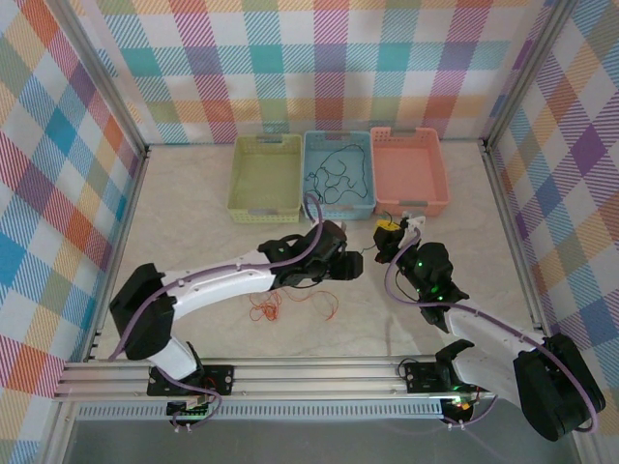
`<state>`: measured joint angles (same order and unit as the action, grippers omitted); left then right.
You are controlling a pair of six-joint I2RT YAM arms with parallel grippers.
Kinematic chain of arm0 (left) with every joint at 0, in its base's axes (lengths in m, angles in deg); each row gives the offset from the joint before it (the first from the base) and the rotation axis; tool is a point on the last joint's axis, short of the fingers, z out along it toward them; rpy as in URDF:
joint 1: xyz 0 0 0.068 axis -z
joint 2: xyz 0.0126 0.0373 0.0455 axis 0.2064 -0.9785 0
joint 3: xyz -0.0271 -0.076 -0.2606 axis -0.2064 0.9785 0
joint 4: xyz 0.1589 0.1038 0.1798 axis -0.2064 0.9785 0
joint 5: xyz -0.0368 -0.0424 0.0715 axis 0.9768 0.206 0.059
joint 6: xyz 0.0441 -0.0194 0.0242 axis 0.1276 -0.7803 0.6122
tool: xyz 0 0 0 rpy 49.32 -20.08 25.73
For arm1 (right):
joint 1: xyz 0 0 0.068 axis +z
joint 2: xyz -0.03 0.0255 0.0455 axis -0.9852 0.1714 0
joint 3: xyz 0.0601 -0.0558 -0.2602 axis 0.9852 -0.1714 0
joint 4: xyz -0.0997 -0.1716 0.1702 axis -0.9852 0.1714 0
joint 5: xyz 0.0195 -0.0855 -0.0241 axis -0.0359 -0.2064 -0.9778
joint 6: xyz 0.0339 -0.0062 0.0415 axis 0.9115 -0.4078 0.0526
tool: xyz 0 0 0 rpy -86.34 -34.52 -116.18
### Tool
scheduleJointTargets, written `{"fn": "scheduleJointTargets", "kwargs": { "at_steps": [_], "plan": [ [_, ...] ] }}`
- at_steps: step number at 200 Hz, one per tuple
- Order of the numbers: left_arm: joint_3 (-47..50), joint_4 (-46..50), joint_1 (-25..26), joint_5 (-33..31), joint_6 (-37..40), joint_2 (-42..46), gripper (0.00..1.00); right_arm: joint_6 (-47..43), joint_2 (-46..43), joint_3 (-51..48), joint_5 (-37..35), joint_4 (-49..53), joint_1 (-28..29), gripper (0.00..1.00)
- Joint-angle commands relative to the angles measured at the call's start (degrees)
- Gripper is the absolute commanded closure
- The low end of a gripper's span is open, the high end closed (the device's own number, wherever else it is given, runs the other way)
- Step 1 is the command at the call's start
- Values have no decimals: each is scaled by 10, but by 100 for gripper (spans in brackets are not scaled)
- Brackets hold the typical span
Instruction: Untangle the cables
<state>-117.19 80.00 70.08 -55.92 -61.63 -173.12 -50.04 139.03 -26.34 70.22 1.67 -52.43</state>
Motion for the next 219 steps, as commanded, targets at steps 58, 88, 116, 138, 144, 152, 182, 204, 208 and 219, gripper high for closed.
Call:
{"fn": "scheduleJointTargets", "kwargs": {
  "at_steps": [58,88,116,138,144,152,182,204,208,219],
  "plan": [
    [2,58,8,-79,30,-12,87,-14,-8,-3,-7,-15,-4,100],
    [38,47,8,-87,44,25,100,-6,-12,-4,-9,-11,-4,100],
    [81,21,2,-69,66,68,100,-2,-17,-4,-18,-5,-4,100],
    [134,-12,-11,-44,85,114,100,8,-24,-8,-22,-7,-4,100],
    [152,-28,-15,-32,93,129,100,15,-27,-8,-21,-7,-4,100],
    [176,-54,-22,-12,101,151,100,25,-32,-10,-20,-8,-4,100],
    [240,-74,-43,9,122,228,100,40,-40,-12,-12,-5,-4,100],
    [267,-84,-66,37,137,264,100,46,-38,-12,-10,-8,-4,100],
    [270,-85,-70,39,141,269,100,47,-38,-12,-9,-8,-4,100],
    [275,-84,-82,48,148,274,100,47,-39,-12,-9,-9,-4,100]
  ]
}}
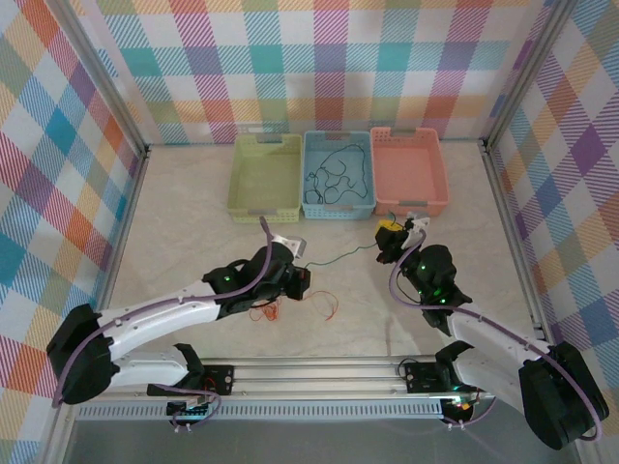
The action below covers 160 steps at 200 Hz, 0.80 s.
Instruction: Untangle the cables
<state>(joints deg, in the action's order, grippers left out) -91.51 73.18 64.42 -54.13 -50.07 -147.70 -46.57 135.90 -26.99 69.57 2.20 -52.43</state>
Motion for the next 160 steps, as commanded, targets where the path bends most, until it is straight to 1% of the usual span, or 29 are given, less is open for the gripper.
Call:
{"fn": "scheduleJointTargets", "kwargs": {
  "at_steps": [1,31,53,75,109,133,160],
  "plan": [
    [18,-15,-26,32,33,20,100,13,-7,-5,-3,-14,-4,100],
    [28,-23,-49,77,53,37,100,17,-11,-7,-7,-15,-4,100],
    [39,-16,-58,91,49,68,100,16,-12,-8,-12,-14,-4,100],
    [37,17,-79,102,39,88,100,19,-3,-9,-16,-18,-4,100],
    [52,28,-82,118,32,126,100,16,3,-10,-20,-21,-4,100],
    [55,29,-81,124,19,133,100,17,4,-11,-19,-22,-4,100],
    [63,18,-82,153,9,154,100,13,4,-12,-25,-22,-4,100]
  ]
}}
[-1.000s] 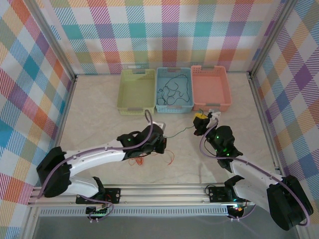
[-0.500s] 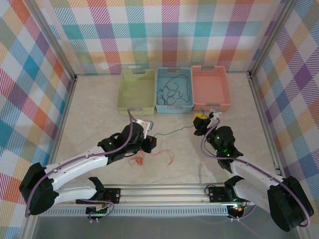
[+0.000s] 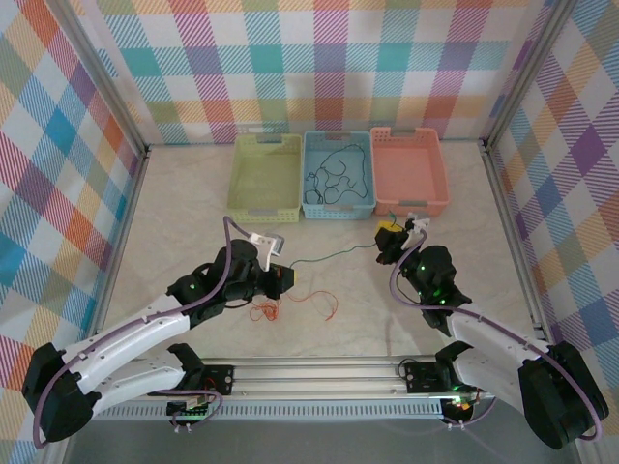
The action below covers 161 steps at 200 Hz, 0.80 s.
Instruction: Untangle the cables
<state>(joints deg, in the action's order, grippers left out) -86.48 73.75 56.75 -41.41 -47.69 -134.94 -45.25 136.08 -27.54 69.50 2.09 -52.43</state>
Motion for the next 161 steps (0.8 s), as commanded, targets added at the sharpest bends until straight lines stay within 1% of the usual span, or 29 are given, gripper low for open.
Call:
{"fn": "scheduleJointTargets", "kwargs": {
  "at_steps": [1,35,61,67,85,106,134,161],
  "plan": [
    [14,12,-5,27,-15,28,100,0,3,-7,-26,-20,-4,100],
    [23,31,-5,34,-8,84,100,5,8,-7,-33,-18,-4,100],
    [32,34,-5,51,-15,122,100,19,17,-6,-34,-19,-5,100],
    [33,55,-5,57,-16,131,100,20,17,-6,-34,-18,-5,100],
    [34,62,-5,70,-17,159,100,27,13,-7,-37,-14,-7,100],
    [28,77,-5,67,-17,187,100,32,7,-4,-38,-6,-9,100],
    [19,91,-6,58,-25,194,100,34,7,-3,-32,-5,-9,100],
    [8,87,-6,52,-35,176,100,36,2,-2,-26,-3,-9,100]
  ]
}}
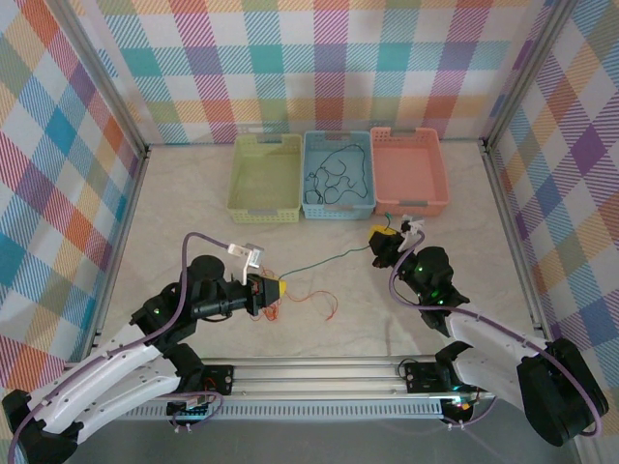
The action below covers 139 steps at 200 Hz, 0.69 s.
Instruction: Untangle the cables
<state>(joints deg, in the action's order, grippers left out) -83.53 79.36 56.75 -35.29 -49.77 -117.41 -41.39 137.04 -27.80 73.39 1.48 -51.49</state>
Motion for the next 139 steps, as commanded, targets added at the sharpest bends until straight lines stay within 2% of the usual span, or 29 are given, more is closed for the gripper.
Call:
{"fn": "scheduleJointTargets", "kwargs": {
  "at_steps": [1,47,56,63,68,76,85,108,139],
  "plan": [
    [-23,31,-5,-10,-14,-1,100,-3,-8,1,-65,3,-18,100],
    [-50,28,-5,-39,-20,-61,99,-10,-5,12,-69,17,-18,100],
    [-56,36,-6,-53,-23,-70,81,-10,-4,22,-78,34,-18,100],
    [-60,45,-6,-64,-26,-75,56,-17,-5,28,-85,45,-18,100],
    [-64,50,-5,-70,-28,-76,44,-24,-6,33,-92,51,-18,100],
    [-69,59,-6,-76,-29,-76,33,-30,-8,47,-117,84,-18,100],
    [-74,72,-6,-84,-29,-72,26,-41,-7,74,-152,131,-20,100],
    [-87,123,-5,-125,-26,-53,22,-80,18,163,-225,246,-34,100],
    [-80,164,-5,-163,-30,-9,21,-117,89,258,-262,298,-91,100]
  ]
}}
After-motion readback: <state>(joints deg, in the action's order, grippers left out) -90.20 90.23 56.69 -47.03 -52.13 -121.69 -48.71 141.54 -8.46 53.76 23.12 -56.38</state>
